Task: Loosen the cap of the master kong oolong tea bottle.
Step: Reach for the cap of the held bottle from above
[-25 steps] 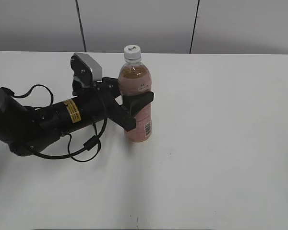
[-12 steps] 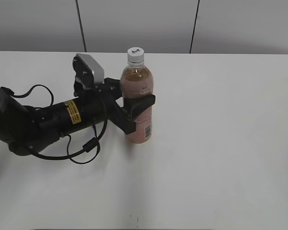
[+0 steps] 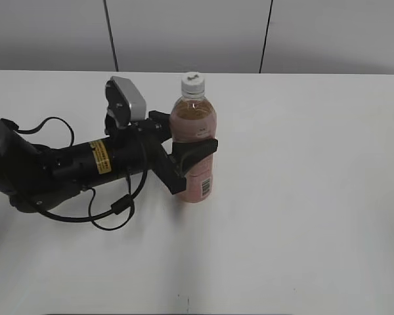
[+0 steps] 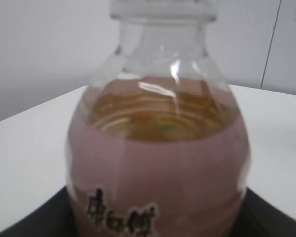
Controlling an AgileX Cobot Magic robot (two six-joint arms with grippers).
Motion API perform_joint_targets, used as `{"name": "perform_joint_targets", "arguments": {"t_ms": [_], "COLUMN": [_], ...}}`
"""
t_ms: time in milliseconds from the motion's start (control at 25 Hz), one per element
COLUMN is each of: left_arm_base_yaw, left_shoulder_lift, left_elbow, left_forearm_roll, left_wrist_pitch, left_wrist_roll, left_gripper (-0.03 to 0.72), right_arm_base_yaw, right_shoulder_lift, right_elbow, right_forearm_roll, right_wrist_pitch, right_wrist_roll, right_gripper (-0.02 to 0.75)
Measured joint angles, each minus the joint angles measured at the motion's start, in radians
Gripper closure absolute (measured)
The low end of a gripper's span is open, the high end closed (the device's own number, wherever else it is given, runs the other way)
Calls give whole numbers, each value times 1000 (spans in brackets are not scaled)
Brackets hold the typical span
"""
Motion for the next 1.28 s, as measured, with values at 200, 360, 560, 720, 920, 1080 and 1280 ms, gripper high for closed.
{"name": "perform_joint_targets", "arguments": {"t_ms": [200, 360, 560, 720, 920, 1080, 1280], "left_arm_base_yaw": [0, -2, -5, -5, -5, -5, -5], "left_shoulder_lift": [-7, -63, -145, -169, -176, -188, -226], "left_elbow": [0, 0, 1, 2, 2, 2, 2], "left_forearm_roll": [18, 53, 65, 67, 73, 97, 109], "left_wrist_pitch": [2, 107, 289, 340, 353, 371, 415], "left_wrist_roll": [-2, -3, 0, 10, 30, 57, 87], "left_gripper": [276, 276, 276, 276, 276, 276, 276], "right_arm_base_yaw": [0, 0, 0, 0, 24, 125, 292], "right_shoulder_lift": [159, 366, 676, 919, 1124, 1249, 1408], "right_elbow": [-16, -75, -197, -297, -432, -544, -703], "right_forearm_roll": [204, 353, 482, 633, 720, 724, 666], "right_wrist_pitch": [-69, -106, -93, -44, 32, 25, -44], "right_wrist_roll": [-208, -271, -258, -242, -202, -120, 87], "right_gripper": [496, 496, 494, 479, 474, 472, 465]}}
